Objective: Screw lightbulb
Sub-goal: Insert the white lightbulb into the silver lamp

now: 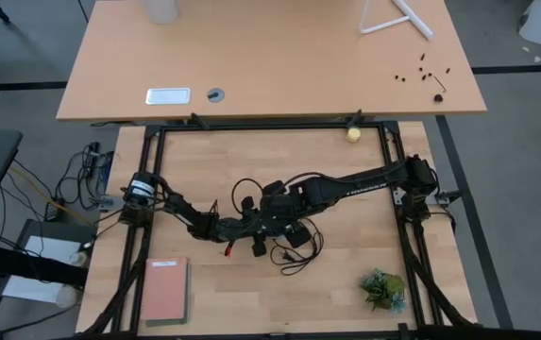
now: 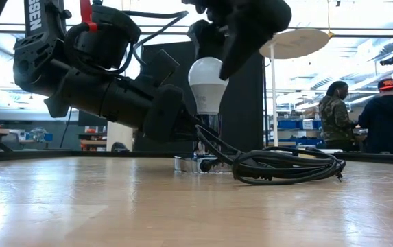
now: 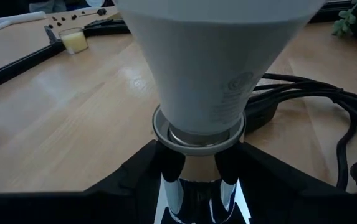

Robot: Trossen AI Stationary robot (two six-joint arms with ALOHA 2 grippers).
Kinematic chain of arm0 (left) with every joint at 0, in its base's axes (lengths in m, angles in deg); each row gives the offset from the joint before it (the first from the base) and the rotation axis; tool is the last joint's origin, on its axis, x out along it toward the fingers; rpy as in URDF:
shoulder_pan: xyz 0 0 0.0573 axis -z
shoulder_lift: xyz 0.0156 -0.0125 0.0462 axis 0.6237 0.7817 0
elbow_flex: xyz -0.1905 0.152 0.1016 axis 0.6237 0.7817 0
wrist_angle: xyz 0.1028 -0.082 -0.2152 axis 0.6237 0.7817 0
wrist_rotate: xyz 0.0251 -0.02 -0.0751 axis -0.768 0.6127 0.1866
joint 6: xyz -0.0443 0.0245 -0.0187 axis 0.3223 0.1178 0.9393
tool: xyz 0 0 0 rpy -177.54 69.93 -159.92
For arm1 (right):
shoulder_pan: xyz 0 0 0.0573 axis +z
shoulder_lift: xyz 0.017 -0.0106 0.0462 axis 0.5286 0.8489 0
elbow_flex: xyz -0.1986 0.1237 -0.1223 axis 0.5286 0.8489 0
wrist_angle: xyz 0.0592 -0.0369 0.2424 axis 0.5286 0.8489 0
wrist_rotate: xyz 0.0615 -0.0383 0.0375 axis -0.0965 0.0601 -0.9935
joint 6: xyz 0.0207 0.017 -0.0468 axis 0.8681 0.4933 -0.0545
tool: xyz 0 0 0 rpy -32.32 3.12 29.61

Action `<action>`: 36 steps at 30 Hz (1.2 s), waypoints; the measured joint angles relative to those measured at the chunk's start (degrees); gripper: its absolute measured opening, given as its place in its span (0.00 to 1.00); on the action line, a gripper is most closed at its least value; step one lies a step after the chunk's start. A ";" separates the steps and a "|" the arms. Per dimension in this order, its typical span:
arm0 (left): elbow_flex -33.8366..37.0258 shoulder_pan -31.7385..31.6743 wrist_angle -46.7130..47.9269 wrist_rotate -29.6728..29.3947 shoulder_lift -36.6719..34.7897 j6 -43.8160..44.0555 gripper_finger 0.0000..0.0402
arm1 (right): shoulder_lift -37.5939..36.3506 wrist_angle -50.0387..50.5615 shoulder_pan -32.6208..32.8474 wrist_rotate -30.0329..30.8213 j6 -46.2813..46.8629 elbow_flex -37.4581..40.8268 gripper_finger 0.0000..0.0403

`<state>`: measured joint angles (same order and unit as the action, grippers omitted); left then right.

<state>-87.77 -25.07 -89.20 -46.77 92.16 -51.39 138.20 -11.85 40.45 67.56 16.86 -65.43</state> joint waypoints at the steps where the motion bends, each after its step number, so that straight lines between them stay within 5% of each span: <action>1: 0.00 0.00 0.02 0.01 0.00 0.03 0.47 | -0.02 -0.58 -0.05 0.00 0.00 -0.01 0.99; 23: 0.00 0.00 0.21 -0.01 -0.02 0.09 0.47 | -0.03 -9.19 -0.11 1.21 -2.59 5.66 0.92; 36: 0.00 0.00 0.25 -0.07 -0.04 0.20 0.47 | -0.03 -8.40 -1.49 1.42 1.36 5.66 0.68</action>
<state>-87.77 -25.07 -88.94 -46.84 92.12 -51.19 138.17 -20.25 38.97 68.98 18.22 -59.77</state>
